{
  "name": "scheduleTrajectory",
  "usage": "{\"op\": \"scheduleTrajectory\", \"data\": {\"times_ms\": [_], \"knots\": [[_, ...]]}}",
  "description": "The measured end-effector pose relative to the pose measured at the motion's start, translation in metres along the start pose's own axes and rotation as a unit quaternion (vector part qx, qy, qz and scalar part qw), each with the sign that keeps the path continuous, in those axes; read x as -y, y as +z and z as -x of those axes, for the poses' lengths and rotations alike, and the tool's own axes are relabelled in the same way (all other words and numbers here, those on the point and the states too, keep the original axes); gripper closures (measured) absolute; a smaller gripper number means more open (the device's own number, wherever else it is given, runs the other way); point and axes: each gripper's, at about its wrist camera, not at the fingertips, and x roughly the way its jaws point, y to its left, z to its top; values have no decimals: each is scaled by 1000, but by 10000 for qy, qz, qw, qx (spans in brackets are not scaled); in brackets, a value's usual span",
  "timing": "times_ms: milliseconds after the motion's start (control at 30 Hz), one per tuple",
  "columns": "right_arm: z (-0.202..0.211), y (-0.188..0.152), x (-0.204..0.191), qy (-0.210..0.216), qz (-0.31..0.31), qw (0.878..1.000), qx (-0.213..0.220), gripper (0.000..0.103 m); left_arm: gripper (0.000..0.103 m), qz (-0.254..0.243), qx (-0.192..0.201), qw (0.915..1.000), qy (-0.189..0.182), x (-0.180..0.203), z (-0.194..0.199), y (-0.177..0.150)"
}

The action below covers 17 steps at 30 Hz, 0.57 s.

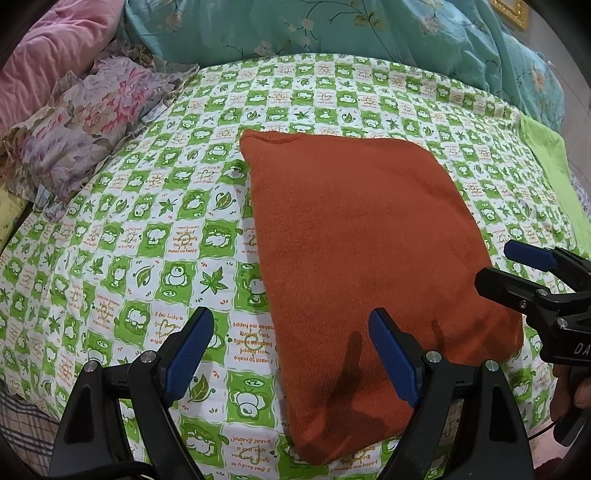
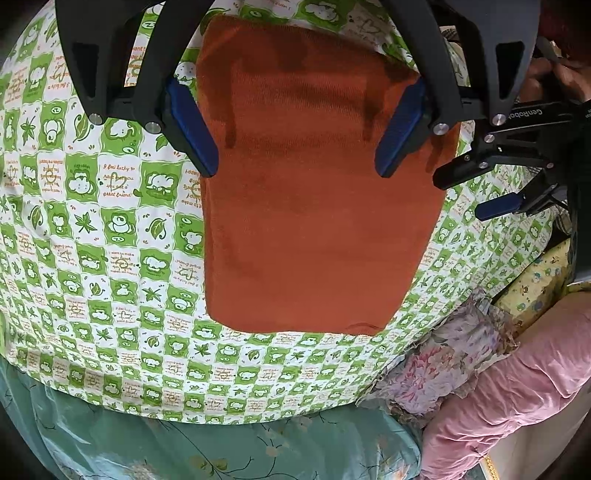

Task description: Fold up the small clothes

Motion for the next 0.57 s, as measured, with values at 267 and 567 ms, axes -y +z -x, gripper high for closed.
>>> {"op": "scheduleTrajectory", "data": {"times_ms": [267, 567], "knots": [[1, 2, -1, 24, -39, 10000, 38, 16, 17, 2, 188, 9998, 78, -2, 4, 5], [-11, 8, -6, 55, -62, 10000, -3, 16, 17, 360, 195, 9990, 173, -25, -3, 20]]}}
